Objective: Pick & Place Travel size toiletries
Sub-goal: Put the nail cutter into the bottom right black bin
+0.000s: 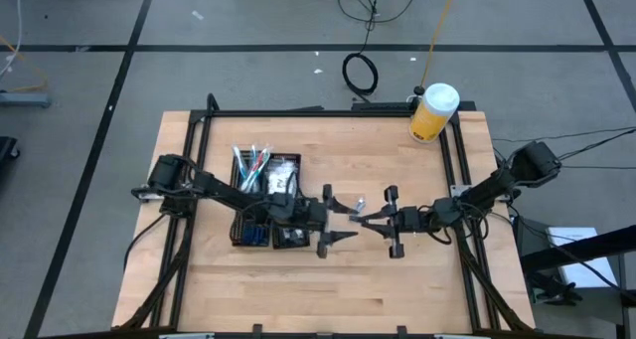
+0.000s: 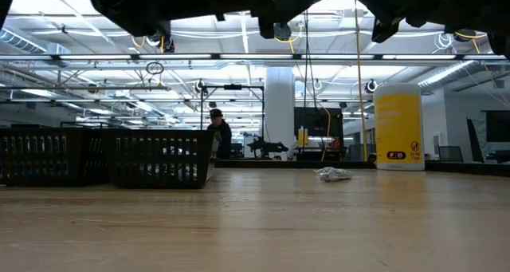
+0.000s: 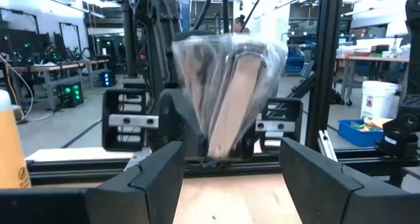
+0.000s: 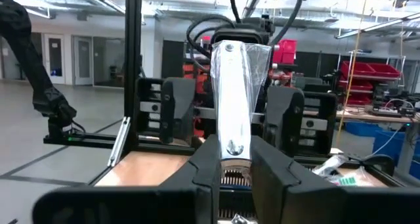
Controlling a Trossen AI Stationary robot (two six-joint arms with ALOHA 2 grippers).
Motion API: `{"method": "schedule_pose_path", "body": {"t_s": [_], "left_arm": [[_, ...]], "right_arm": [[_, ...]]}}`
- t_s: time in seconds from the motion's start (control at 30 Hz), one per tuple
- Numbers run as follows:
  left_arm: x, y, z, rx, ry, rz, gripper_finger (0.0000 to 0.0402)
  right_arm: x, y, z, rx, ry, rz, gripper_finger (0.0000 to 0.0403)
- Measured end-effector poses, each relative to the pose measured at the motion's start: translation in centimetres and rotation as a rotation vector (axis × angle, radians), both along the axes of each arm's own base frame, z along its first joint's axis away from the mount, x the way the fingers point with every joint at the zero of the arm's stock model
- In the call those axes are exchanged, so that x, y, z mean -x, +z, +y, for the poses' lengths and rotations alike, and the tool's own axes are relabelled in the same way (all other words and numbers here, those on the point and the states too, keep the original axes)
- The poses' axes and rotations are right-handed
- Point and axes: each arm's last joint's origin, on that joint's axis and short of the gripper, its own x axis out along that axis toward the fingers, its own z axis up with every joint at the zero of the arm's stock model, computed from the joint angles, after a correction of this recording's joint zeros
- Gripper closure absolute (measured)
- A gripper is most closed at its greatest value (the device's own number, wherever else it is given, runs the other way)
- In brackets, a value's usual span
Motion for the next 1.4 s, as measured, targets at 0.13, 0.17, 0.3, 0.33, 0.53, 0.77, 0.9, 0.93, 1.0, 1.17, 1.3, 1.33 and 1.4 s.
{"method": "schedule_pose_path", "body": {"t_s": [0.13, 0.17, 0.3, 0.33, 0.53, 0.77, 0.9, 0.93, 1.0, 1.17, 1.3, 1.33, 1.4], "left_arm": [[-0.6, 0.4, -0.3, -0.029, 0.000, -0.023, 0.0156], [-0.6, 0.5, -0.3, -0.037, 0.002, -0.027, 0.0156], [-0.7, 0.6, -0.4, -0.045, 0.003, -0.032, 0.0156], [-0.7, 0.5, -0.4, -0.045, 0.003, -0.031, 0.0156], [-0.7, 0.5, -0.4, -0.046, 0.003, -0.031, 0.0167], [-0.7, 0.5, -0.3, -0.059, 0.006, -0.031, 0.0288], [-0.7, 0.5, -0.4, -0.066, -0.003, -0.032, 0.0370], [-0.7, 0.5, -0.4, -0.057, -0.005, -0.031, 0.0370], [-0.7, 0.4, -0.4, -0.033, -0.007, -0.018, 0.0370], [-0.3, 0.9, -0.2, -0.016, 0.024, 0.076, 0.0362], [0.9, 2.5, 0.1, -0.003, 0.036, 0.183, 0.0368], [1.3, 3.0, 0.2, 0.019, 0.041, 0.230, 0.0368], [2.5, 3.8, 0.5, 0.096, 0.053, 0.333, 0.0368]], "right_arm": [[0.0, -0.2, 0.0, -0.008, 0.005, 0.022, 0.0359], [-0.1, -0.2, 0.0, -0.009, 0.005, 0.024, 0.0359], [-0.1, -0.3, 0.0, -0.006, 0.005, 0.033, 0.0359], [-0.1, -0.3, 0.0, -0.006, 0.005, 0.033, 0.0359], [-0.1, -0.4, 0.0, -0.004, 0.005, 0.038, 0.0359], [-0.1, -0.5, 0.1, 0.004, 0.004, 0.056, 0.0359], [-0.1, -0.5, 0.0, -0.001, 0.000, 0.056, 0.0358], [-0.1, -0.5, 0.0, -0.001, 0.000, 0.056, 0.0351], [-0.1, -0.7, 0.1, 0.006, 0.003, 0.068, 0.0324], [-0.3, -1.3, 0.0, 0.003, -0.041, 0.133, 0.0235], [-0.3, -2.0, -0.3, 0.011, -0.146, 0.201, 0.0182], [-0.3, -2.1, -0.4, 0.006, -0.161, 0.215, 0.0173], [-0.3, -2.3, -0.5, -0.005, -0.183, 0.230, 0.0158]]}}
